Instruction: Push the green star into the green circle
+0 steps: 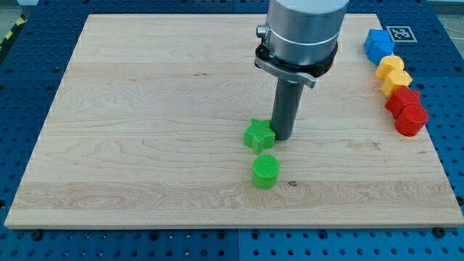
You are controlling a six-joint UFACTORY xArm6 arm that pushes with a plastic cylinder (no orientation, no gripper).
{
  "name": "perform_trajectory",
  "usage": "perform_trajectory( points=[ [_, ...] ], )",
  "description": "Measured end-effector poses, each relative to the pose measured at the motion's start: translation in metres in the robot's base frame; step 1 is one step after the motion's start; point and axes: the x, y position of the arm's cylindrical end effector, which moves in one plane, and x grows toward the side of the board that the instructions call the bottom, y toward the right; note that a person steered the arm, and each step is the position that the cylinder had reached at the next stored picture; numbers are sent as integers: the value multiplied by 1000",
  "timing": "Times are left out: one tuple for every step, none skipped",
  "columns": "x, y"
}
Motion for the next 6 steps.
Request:
perform_trajectory(
  points=[
    [-30,-6],
    [-24,-26],
    [-13,-26],
    [-12,-28],
    [-4,-29],
    [-3,-29]
  ],
)
